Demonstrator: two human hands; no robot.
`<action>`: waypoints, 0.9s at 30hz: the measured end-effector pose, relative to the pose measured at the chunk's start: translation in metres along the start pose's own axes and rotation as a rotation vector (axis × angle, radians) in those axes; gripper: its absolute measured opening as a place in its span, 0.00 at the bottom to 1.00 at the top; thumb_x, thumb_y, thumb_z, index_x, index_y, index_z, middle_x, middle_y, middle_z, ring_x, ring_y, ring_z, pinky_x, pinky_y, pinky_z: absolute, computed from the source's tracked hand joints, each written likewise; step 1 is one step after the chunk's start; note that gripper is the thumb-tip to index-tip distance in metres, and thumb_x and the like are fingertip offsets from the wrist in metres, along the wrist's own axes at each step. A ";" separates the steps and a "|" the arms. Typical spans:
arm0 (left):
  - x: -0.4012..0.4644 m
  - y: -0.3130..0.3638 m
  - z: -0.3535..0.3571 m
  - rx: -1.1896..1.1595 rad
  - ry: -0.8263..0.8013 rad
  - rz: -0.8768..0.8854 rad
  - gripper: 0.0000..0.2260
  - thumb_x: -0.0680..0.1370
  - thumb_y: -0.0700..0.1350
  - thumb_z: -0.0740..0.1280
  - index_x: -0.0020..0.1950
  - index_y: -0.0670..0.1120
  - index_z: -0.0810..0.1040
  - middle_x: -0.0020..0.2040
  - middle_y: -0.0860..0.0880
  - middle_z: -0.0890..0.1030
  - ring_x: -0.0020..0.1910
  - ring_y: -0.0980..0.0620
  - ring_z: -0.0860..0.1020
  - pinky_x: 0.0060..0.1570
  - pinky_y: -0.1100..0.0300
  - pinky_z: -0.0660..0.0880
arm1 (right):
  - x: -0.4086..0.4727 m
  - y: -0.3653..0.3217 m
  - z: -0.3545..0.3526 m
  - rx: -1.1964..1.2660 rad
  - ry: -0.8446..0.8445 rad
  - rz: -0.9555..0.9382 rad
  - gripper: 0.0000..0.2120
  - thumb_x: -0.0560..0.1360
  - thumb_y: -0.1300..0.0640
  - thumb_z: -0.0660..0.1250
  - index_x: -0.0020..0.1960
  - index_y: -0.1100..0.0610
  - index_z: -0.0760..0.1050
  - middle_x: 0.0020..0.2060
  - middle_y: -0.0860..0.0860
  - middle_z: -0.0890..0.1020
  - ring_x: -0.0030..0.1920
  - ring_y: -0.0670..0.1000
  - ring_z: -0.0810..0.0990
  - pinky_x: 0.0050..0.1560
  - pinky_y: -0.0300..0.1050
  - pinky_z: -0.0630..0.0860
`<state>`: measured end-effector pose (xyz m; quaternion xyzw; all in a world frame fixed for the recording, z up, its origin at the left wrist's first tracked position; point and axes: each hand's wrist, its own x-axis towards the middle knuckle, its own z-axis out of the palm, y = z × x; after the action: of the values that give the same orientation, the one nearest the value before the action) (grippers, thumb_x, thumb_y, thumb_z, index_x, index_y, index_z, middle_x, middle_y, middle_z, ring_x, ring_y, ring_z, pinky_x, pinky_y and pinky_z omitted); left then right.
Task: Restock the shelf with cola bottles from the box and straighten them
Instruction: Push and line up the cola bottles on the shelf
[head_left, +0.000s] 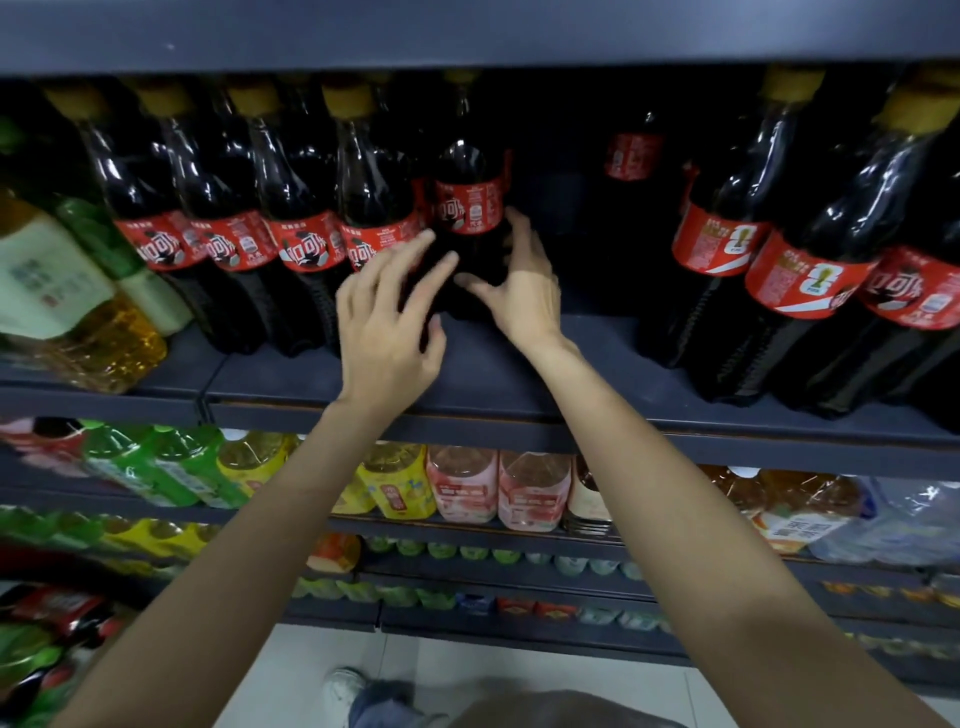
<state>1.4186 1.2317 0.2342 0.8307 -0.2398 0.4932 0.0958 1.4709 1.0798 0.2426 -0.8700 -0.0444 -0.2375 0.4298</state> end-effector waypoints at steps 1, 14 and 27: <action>-0.006 -0.004 0.000 0.054 0.002 -0.035 0.23 0.73 0.41 0.67 0.68 0.43 0.72 0.71 0.44 0.66 0.68 0.44 0.65 0.66 0.49 0.63 | -0.001 0.001 0.001 0.012 0.004 -0.007 0.41 0.68 0.49 0.74 0.74 0.54 0.58 0.65 0.57 0.72 0.59 0.57 0.76 0.55 0.55 0.76; -0.017 -0.012 0.011 -0.038 -0.018 -0.063 0.21 0.78 0.38 0.66 0.71 0.39 0.67 0.72 0.42 0.58 0.75 0.42 0.54 0.71 0.41 0.60 | -0.009 -0.002 -0.008 -0.074 -0.061 -0.074 0.40 0.73 0.50 0.71 0.76 0.55 0.52 0.69 0.58 0.69 0.65 0.58 0.73 0.59 0.56 0.75; 0.061 0.116 0.039 -1.114 -0.456 -0.393 0.36 0.73 0.45 0.73 0.75 0.50 0.56 0.70 0.49 0.65 0.66 0.56 0.69 0.65 0.61 0.68 | -0.124 0.027 -0.132 -0.254 0.785 -0.163 0.13 0.75 0.64 0.66 0.59 0.65 0.75 0.53 0.58 0.78 0.54 0.54 0.74 0.58 0.41 0.70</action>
<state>1.4157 1.0972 0.2594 0.7689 -0.3178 0.0778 0.5493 1.3197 0.9772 0.2356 -0.7533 0.0837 -0.5876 0.2832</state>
